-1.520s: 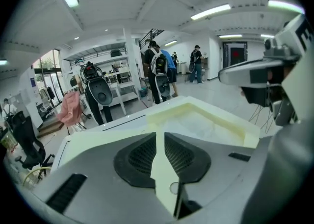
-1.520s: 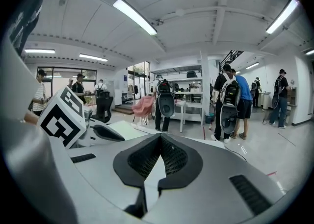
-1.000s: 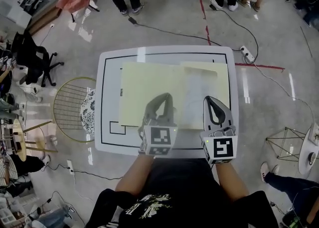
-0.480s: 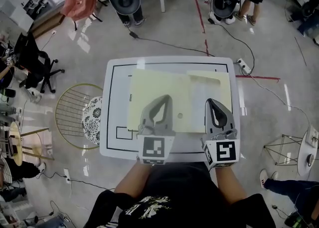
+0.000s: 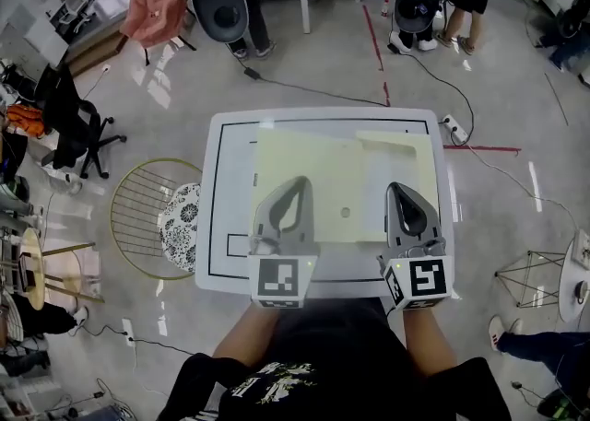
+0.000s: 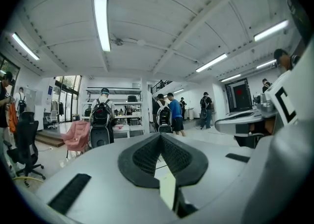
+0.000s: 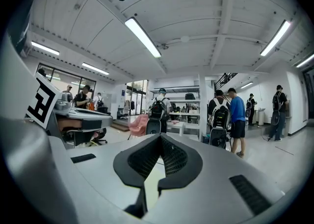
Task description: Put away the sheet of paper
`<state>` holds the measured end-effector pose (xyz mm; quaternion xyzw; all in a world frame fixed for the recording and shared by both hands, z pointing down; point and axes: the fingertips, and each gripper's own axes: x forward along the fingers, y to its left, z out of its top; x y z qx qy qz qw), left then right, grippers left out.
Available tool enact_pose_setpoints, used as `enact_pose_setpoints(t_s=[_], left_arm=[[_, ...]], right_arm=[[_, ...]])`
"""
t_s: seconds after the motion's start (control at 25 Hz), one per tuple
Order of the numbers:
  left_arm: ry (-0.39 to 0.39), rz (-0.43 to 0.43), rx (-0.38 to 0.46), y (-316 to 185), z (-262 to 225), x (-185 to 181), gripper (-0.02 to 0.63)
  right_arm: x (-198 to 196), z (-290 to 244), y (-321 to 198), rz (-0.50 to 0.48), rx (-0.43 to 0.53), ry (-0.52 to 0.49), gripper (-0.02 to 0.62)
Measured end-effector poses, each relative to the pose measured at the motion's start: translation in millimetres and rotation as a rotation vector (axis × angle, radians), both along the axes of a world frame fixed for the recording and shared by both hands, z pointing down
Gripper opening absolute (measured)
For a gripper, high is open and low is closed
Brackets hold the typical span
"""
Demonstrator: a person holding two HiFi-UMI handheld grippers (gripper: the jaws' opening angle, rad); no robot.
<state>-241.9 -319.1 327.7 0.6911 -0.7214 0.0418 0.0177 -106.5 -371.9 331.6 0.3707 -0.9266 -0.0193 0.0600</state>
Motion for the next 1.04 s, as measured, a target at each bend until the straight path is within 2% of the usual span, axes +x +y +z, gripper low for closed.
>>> enact_pose_setpoints(t_s=[1.04], left_arm=[[-0.019, 0.048, 0.025, 19, 5, -1, 0.002]], right_arm=[[-14, -3, 30, 0.02, 0.044, 0.014, -0.003]])
